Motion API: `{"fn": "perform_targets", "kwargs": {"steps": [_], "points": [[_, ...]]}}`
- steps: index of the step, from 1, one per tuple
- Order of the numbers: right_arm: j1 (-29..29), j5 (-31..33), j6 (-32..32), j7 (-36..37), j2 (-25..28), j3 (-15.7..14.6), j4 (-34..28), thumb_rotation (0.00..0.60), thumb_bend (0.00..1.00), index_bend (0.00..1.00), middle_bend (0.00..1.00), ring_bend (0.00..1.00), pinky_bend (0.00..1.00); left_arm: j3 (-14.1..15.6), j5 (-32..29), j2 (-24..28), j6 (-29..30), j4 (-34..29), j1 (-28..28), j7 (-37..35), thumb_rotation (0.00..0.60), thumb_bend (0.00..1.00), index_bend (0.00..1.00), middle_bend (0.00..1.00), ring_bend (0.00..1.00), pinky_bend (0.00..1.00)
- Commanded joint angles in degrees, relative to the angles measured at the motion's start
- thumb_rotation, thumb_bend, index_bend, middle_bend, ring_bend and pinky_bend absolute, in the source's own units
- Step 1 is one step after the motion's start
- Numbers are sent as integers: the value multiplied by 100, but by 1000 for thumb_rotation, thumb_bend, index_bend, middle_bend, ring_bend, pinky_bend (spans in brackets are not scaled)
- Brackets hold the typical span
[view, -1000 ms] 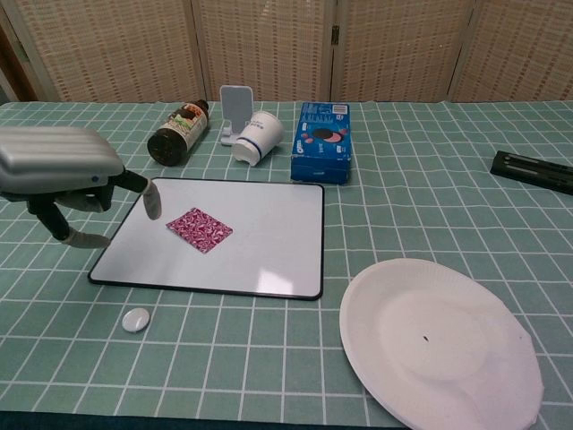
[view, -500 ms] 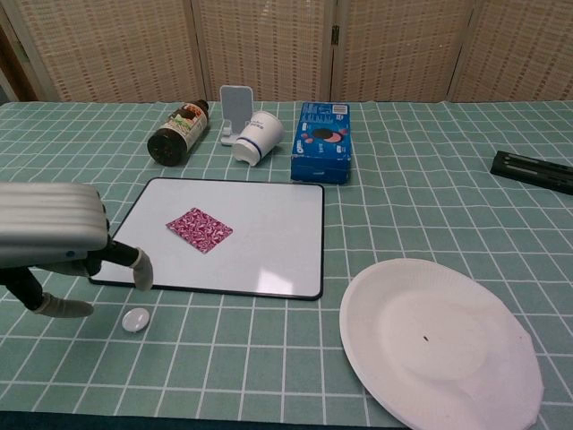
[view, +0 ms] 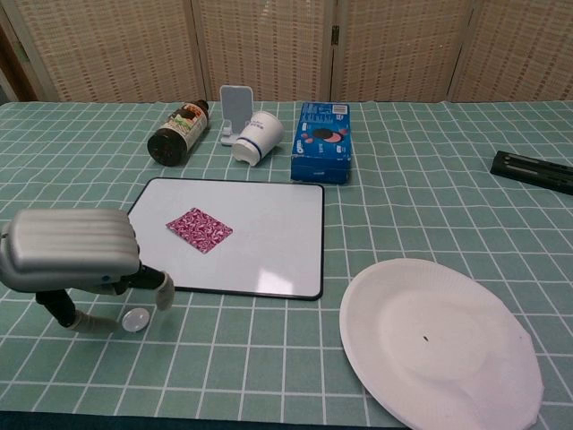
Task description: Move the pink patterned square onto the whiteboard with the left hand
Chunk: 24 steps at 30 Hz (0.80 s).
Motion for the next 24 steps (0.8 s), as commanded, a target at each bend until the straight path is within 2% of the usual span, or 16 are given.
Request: {"fn": "perform_targets", "kwargs": {"steps": [1,24], "points": [[-4,2,5,-1,3,0,0,600,188,204,264,229,269,1,-34,-41,-19,41,-5,-23,600,286,363,994,961,936],[-33,41,16,26,-28,0,52,600,188,204,263,229,269,43,-188,-314,15,381,-10,-61,600,285,402,994,962,936]]}}
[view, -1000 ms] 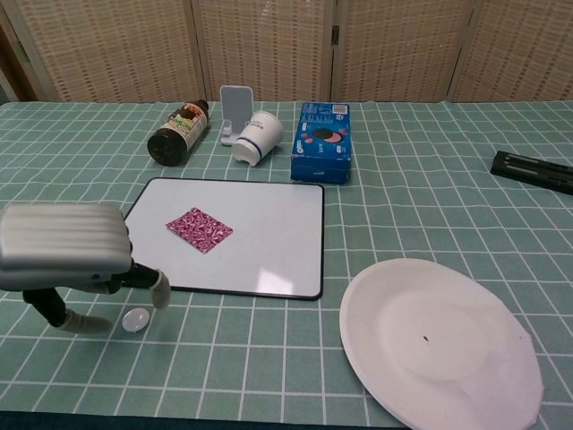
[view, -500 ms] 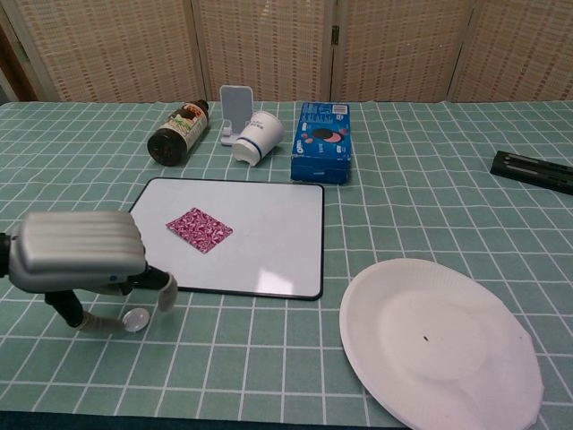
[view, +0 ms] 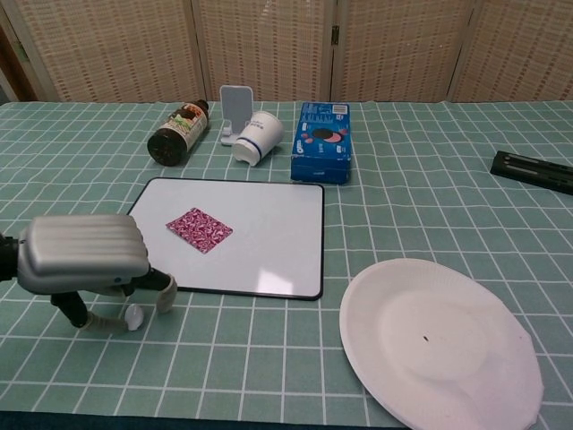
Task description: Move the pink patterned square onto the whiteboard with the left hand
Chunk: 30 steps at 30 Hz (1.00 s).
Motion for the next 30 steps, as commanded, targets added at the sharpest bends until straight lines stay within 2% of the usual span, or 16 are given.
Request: {"fn": "perform_targets", "kwargs": {"steps": [1,18,30], "points": [[-1,4,-5,-4,-2,-2,0,600,188,204,263,229,269,6,-8,12,17,-8,1,-4,600,285,402,994,962,936],[-4,7,-12,-5,-3,-2,-1,600,188,205,263,229,269,80,-73,57,15,-10,9,-38,600,285,417,994,962,936],[-28,2,17,-20,14,-7,-28,600,188,205,263,229,268,93,-73,15,44,13,-12,-109,600,287,478,997,965,936]]}}
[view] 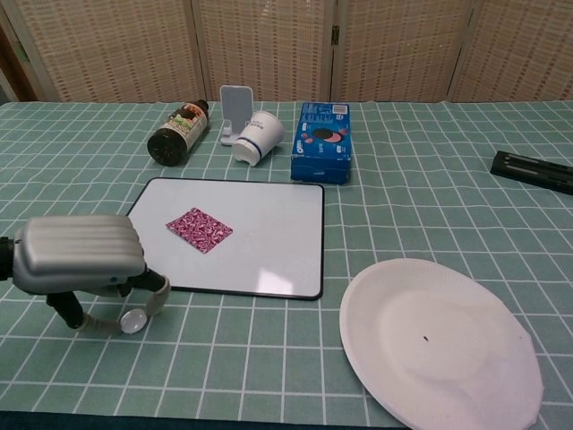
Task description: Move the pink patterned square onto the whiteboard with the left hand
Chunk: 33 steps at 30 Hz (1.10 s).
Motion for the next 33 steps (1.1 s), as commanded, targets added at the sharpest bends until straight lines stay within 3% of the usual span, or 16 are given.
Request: {"fn": "perform_targets", "kwargs": {"steps": [1,9,18,33], "points": [[0,-1,1,-1,3,2,-5,600,188,205,263,229,268,7,-9,2,7,5,4,-24,600,290,481,998,965,936],[20,-21,-6,-12,12,15,-20,600,188,205,264,229,269,-69,-182,189,147,-93,42,-316,600,297,485,999,965,936],[46,-42,-24,12,-17,22,6,600,188,204,264,229,268,-514,-697,550,202,-236,-19,-676,600,297,484,999,965,936],[44,-39,-19,34,-10,21,26,600,188,205,264,229,269,-1153,-1584,140,-838,39,-496,-698,600,297,477,999,964,936]]}}
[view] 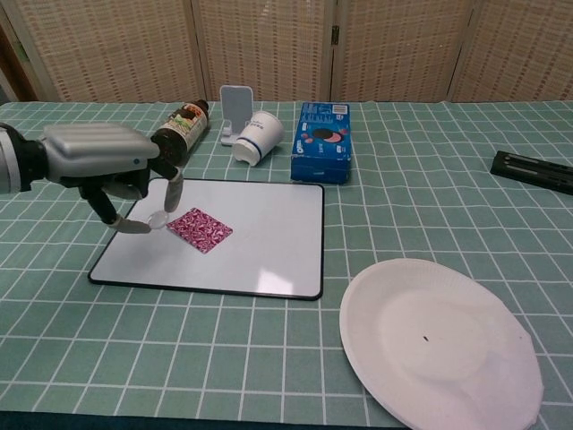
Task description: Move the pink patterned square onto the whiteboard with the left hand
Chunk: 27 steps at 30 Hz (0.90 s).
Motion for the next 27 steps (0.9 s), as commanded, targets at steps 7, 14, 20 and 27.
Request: {"fn": "perform_targets", "kwargs": {"steps": [7,14,20,27], "points": [[-53,39,48,33,-13,-12,36,600,188,204,264,229,269,-338,-510,-389,-588,356,-311,-12,600,297,475,1000,965,936],[-73,52,64,64,-10,-14,62,600,188,205,263,229,269,-442,-786,-655,-991,576,-491,192,600,297,470,1000,965,936],[-110,77,95,106,-15,-19,103,600,188,204,264,229,268,-556,-1096,-857,-1269,757,-586,305,600,297,463,1000,965,936],[-145,101,120,172,-18,-22,155,600,188,204,264,229,269,-592,-1274,-896,-1441,755,-658,519,600,297,422,1000,964,936]]}}
